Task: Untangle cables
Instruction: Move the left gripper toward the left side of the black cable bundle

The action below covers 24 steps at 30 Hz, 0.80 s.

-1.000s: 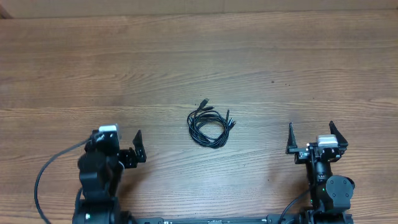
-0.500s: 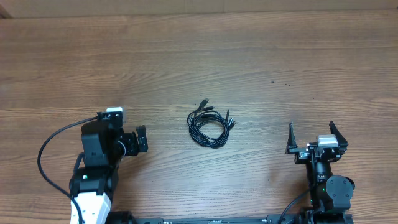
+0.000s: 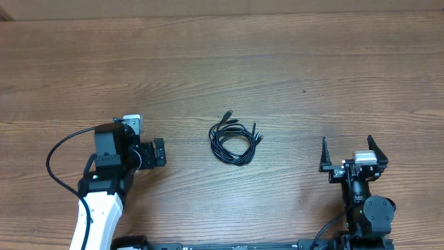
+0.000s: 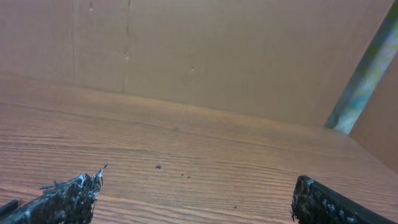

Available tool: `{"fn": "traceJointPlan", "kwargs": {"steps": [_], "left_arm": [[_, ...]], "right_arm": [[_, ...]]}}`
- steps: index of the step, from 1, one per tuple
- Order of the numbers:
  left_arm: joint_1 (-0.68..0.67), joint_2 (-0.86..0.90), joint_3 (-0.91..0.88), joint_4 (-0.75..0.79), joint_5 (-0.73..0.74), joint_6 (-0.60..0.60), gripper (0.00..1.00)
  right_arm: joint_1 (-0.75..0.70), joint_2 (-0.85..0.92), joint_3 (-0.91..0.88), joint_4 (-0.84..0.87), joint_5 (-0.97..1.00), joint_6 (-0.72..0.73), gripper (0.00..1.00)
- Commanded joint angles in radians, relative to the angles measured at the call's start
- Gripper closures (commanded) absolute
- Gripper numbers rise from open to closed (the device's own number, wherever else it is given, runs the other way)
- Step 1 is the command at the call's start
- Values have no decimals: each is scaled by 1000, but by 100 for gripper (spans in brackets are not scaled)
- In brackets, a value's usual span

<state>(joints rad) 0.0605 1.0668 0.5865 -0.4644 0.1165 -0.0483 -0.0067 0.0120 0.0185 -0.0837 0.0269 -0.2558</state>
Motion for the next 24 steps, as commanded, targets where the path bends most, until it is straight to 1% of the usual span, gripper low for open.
{"fn": "traceJointPlan", "kwargs": {"steps": [1, 7, 15, 24], "left_arm": [[-2, 46, 51, -14, 6, 24, 0], [-2, 131, 92, -37, 7, 24, 0], [-6, 162, 117, -62, 8, 26, 0], [-88, 162, 125, -55, -5, 27, 0]], "right_arm": [[-4, -9, -10, 3, 9, -1, 0], [-4, -9, -10, 3, 9, 0, 0], [-4, -9, -10, 3, 9, 0, 0], [-4, -9, -10, 3, 9, 0, 0]]}}
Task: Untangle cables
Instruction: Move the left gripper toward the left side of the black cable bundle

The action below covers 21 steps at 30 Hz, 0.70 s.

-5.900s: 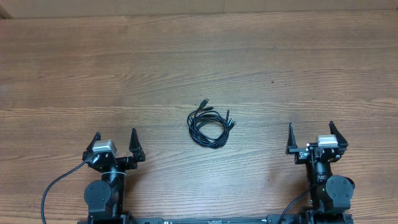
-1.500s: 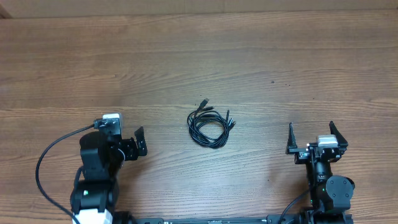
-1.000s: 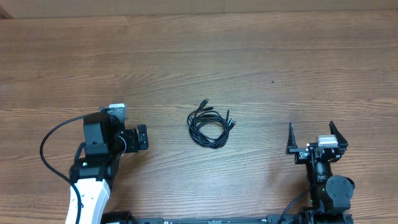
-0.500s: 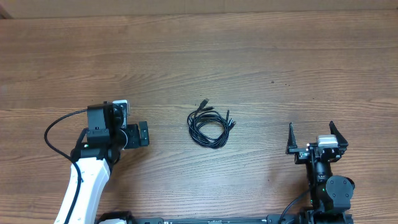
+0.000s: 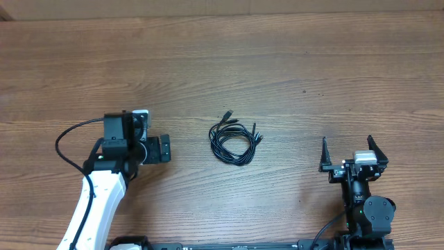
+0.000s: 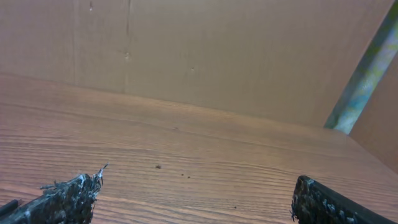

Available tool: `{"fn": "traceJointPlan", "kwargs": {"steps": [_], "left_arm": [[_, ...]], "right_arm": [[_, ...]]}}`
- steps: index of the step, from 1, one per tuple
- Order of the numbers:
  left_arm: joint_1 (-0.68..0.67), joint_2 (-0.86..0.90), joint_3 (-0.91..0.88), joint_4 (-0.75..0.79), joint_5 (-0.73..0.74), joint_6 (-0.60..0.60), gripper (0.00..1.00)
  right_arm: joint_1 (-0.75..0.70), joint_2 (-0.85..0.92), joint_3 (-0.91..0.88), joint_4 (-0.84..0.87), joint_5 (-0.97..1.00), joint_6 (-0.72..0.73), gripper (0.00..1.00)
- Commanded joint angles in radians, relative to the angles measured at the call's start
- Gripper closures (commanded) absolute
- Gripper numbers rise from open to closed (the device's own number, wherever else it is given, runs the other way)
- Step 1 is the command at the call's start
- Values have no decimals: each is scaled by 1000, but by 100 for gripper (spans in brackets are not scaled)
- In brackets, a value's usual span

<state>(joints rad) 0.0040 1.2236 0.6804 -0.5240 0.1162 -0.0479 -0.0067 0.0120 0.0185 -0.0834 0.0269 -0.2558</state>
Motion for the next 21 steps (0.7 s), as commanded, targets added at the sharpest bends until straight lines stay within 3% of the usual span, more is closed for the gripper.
{"fn": "traceJointPlan", "kwargs": {"steps": [1, 11, 21], "left_arm": [[-41, 5, 34, 5, -4, 27, 0], [-177, 5, 36, 101, 85, 105, 0], [-177, 5, 36, 133, 91, 100, 0]], "right_arm": [[-4, -9, -10, 2, 9, 0, 0], [-4, -9, -10, 2, 9, 0, 0], [-4, -9, -10, 2, 9, 0, 0]]}}
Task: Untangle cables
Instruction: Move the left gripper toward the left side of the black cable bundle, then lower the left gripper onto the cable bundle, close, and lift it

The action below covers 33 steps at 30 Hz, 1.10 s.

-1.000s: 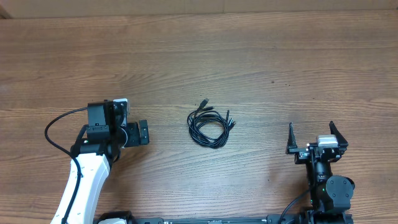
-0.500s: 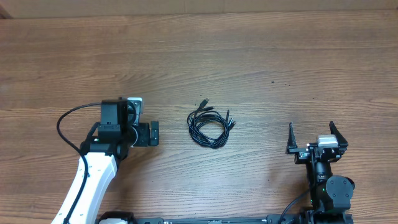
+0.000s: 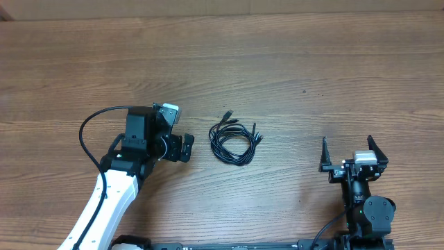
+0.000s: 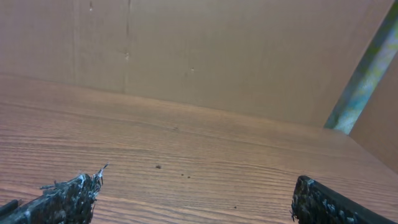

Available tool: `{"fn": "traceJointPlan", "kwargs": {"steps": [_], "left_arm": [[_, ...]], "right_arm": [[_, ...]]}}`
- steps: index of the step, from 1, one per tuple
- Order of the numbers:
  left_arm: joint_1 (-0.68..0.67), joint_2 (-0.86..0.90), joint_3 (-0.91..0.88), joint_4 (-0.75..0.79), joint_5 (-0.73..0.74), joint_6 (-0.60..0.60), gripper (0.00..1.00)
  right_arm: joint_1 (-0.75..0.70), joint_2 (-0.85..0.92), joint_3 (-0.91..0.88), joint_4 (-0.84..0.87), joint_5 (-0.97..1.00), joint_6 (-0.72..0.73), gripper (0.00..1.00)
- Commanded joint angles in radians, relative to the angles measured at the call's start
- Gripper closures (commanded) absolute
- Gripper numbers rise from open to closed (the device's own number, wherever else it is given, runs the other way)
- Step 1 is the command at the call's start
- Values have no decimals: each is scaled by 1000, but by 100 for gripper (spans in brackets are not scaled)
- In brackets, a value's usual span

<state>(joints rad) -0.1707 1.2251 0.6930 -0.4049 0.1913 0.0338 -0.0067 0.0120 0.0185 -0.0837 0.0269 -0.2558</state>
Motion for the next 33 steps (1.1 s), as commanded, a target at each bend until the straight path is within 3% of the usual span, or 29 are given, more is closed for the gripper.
{"fn": "traceJointPlan", "kwargs": {"steps": [1, 7, 13, 19, 25, 33], "left_arm": [[-2, 4, 23, 14, 16, 19, 0], [-2, 4, 23, 13, 18, 17, 0], [-2, 4, 23, 10, 93, -109, 0], [-2, 4, 23, -11, 143, -120, 0], [-2, 4, 23, -44, 143, -121, 0], [-2, 4, 23, -113, 142, -225, 0]], "right_arm": [[-4, -9, -10, 3, 9, 0, 0], [-4, -9, -10, 3, 9, 0, 0], [-4, -9, -10, 3, 9, 0, 0], [-4, -9, -10, 3, 9, 0, 0], [-4, -9, -10, 3, 9, 0, 0], [-4, -9, -10, 3, 9, 0, 0]]}}
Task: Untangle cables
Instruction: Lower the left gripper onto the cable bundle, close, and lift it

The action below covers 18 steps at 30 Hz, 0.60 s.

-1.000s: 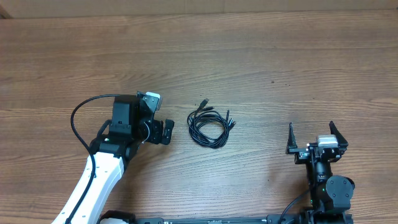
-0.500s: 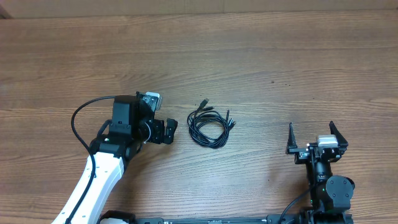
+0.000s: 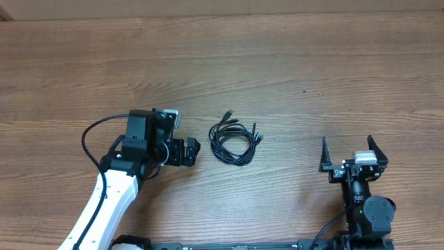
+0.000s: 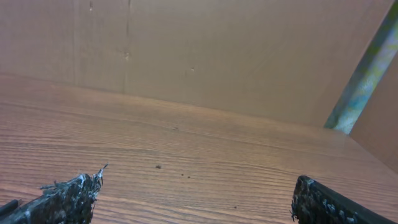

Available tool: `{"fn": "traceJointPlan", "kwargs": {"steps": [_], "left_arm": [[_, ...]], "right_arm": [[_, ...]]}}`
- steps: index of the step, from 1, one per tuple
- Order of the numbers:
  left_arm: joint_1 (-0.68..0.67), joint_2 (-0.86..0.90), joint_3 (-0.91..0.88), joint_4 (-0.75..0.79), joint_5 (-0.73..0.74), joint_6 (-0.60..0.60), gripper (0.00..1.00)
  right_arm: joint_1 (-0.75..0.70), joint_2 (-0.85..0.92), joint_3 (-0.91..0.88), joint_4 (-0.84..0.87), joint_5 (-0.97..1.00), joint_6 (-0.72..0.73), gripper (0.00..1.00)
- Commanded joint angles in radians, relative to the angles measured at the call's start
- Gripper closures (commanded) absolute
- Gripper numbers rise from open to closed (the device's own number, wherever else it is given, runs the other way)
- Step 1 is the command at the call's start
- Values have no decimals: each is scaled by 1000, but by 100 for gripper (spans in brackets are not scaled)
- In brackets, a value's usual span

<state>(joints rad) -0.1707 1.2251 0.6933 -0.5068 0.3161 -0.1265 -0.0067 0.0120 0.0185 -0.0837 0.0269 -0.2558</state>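
A small coil of thin black cables (image 3: pixel 232 140) lies on the wooden table (image 3: pixel 291 62) near its middle, with several plug ends sticking out at its top and right. My left gripper (image 3: pixel 192 152) points at the coil from just to its left, a short gap away, and looks open with nothing in it. My right gripper (image 3: pixel 347 151) rests at the front right, far from the coil, wide open and empty. In the right wrist view the right gripper (image 4: pixel 199 199) frames only bare wood; the cables are out of that view.
The left arm's white link (image 3: pixel 104 208) and looping black hose (image 3: pixel 89 139) run from the front left. A cardboard-coloured wall (image 4: pixel 217 56) stands behind the table's far edge, with a metal strut (image 4: pixel 364 74) at the right.
My left gripper has shifted slightly right and sits a little closer to the coil's left side. The cables and the right arm have not moved.
My left gripper started well left of the coil, near the table's left part. At each later moment it stood farther right, and now it is just beside the coil. The coil lay unchanged and the right gripper stayed open at the front right throughout.
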Motion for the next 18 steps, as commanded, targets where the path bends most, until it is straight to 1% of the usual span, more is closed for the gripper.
{"fn": "traceJointPlan", "kwargs": {"steps": [1, 4, 6, 11, 16, 18], "left_arm": [[-2, 4, 22, -16, 16, -75, 0], [-2, 4, 22, -21, 16, -116, 0], [-3, 4, 22, -21, 17, -167, 0], [-23, 5, 22, -21, 10, -223, 0], [-98, 35, 22, -9, -97, -269, 0], [-123, 66, 23, 15, -113, -293, 0]], "right_arm": [[-4, -9, -10, 3, 9, 0, 0], [-4, -9, -10, 3, 9, -1, 0], [-4, -9, -10, 3, 9, -1, 0], [-4, -9, -10, 3, 9, 0, 0], [-4, -9, -10, 3, 9, -1, 0], [-4, -9, -10, 3, 9, -1, 0]]}}
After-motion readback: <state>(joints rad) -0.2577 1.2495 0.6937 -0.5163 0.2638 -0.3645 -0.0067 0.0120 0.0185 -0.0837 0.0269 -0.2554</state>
